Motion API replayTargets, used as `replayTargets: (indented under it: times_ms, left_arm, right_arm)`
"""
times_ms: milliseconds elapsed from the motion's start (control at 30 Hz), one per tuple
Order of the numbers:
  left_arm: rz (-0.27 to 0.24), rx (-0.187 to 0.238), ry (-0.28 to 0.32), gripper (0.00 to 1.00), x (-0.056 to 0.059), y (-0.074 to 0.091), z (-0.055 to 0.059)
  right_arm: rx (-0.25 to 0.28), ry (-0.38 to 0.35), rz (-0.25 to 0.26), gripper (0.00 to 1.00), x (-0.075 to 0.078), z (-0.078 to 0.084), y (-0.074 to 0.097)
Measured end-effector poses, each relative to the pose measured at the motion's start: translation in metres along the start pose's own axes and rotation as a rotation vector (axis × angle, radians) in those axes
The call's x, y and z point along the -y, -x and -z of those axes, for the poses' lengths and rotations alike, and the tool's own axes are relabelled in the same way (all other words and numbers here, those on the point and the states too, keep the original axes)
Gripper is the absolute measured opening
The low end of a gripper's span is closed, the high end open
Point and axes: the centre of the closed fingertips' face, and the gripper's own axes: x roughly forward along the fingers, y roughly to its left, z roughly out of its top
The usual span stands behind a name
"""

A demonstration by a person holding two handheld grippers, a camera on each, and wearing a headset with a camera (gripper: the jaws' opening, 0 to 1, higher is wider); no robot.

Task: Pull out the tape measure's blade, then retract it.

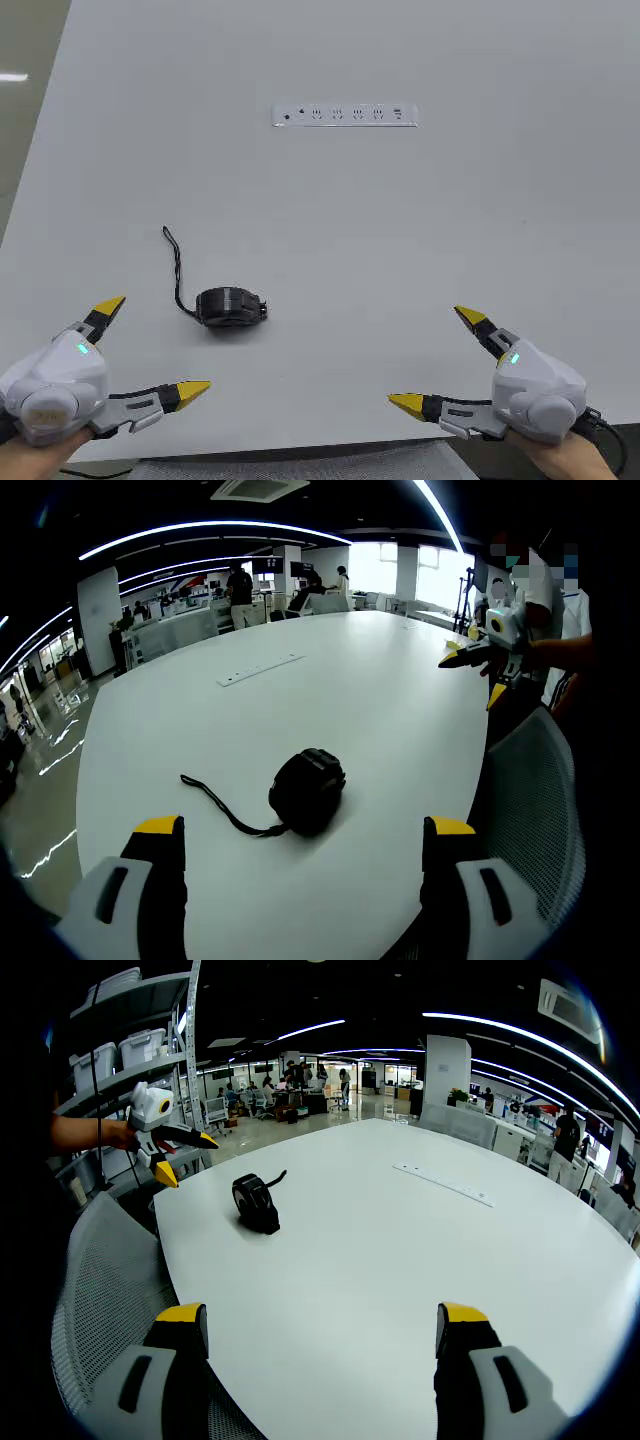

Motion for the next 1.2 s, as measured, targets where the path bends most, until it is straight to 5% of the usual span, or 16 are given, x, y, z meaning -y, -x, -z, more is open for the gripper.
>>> replayTargets:
  times_ms: [1200]
  left_arm:
    - [0.035, -0.033, -0.053, 0.93, 0.0003, -0.0065, 0.0032]
  right_arm:
    - [-0.007, 0.004, -0.024, 0.94, -0.0010, 0.0019, -0.0012]
